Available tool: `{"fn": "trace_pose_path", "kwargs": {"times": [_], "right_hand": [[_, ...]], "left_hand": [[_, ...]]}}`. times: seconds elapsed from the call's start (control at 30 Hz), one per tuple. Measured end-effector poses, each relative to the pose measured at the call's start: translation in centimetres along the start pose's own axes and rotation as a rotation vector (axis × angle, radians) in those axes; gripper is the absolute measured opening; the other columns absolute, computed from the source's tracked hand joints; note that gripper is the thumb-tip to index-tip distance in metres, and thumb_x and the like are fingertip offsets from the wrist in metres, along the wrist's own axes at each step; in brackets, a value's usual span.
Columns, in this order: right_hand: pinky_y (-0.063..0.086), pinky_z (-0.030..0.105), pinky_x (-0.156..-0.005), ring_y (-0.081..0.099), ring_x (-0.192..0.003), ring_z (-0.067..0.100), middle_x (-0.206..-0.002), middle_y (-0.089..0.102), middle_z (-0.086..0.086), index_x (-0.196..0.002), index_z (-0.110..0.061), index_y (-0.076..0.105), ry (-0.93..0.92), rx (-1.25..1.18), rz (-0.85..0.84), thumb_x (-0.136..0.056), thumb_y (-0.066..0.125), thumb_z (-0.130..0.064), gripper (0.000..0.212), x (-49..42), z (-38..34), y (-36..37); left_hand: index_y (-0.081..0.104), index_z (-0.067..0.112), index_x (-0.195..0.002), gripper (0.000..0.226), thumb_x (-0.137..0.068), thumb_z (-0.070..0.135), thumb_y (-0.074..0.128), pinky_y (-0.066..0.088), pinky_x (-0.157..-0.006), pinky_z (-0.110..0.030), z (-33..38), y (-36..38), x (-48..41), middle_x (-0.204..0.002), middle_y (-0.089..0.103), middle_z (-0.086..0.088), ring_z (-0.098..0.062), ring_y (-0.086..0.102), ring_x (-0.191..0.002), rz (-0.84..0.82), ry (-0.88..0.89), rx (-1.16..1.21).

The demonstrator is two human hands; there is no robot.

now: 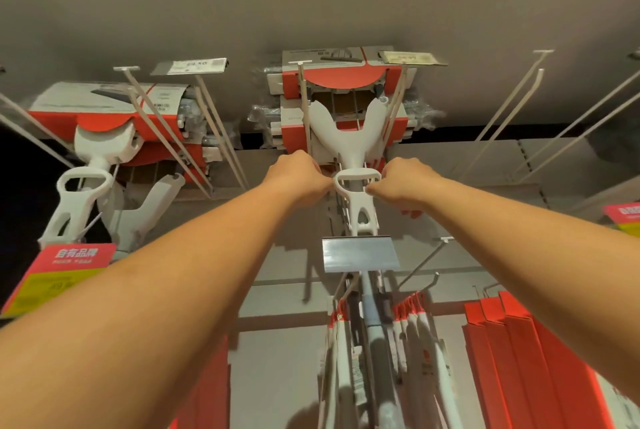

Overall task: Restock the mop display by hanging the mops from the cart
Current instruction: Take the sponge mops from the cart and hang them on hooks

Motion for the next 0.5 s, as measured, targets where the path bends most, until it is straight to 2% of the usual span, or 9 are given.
{"fn": "trace_pose_path", "kwargs": {"times": [0.13,0.3,0.4,0.5], "right_hand": [[0.056,0.031,-0.054,0.062,-0.064,0.023,-0.079,0.054,0.008,-0.104,-0.011,0.052,-0.050,0.030,-0.103,-0.090,0.056,-0.026,0.021,2.9,-1.4,-1.2],[0.052,0.028,-0.048,0.058,-0.056,0.022,-0.078,0.055,0.010,-0.100,-0.006,0.052,-0.124,0.059,-0.212,-0.091,0.053,-0.024,0.020,6.9,-1.8,-2.2],[0.052,0.029,-0.051,0.059,-0.059,0.023,-0.083,0.057,0.011,-0.100,-0.007,0.053,-0.156,0.074,-0.258,-0.091,0.051,-0.025,0.020,9.3,-1.4,-2.6],[0.048,0.028,-0.053,0.056,-0.062,0.020,-0.085,0.058,0.009,-0.099,-0.009,0.055,-0.192,0.084,-0.282,-0.087,0.052,-0.025,0.020,11.9,-0.9,-3.2]], "left_hand": [[0.072,0.010,-0.103,0.033,-0.087,0.037,0.062,0.056,-0.081,-0.036,1.7,-1.2,2.7,-0.102,0.069,-0.009,-0.024,0.064,-0.091,-0.041,-0.018,-0.147],[0.069,0.013,-0.100,0.028,-0.087,0.036,0.059,0.048,-0.069,-0.031,3.8,-2.0,6.8,-0.093,0.065,-0.005,-0.024,0.061,-0.085,-0.101,-0.070,-0.321],[0.070,0.013,-0.095,0.023,-0.086,0.031,0.058,0.044,-0.062,-0.029,4.7,-2.9,9.8,-0.078,0.060,-0.002,-0.022,0.058,-0.076,-0.117,-0.122,-0.388],[0.070,0.014,-0.090,0.021,-0.084,0.029,0.057,0.042,-0.061,-0.029,5.8,-3.6,13.0,-0.075,0.058,-0.001,-0.023,0.057,-0.074,-0.130,-0.161,-0.433]]}}
Point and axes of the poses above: each hand's wrist, its own x-axis away from the middle knuckle, its own y-axis out of the palm, z = x × y, the point moved 7 cm from there along -x, towards the middle knuckle
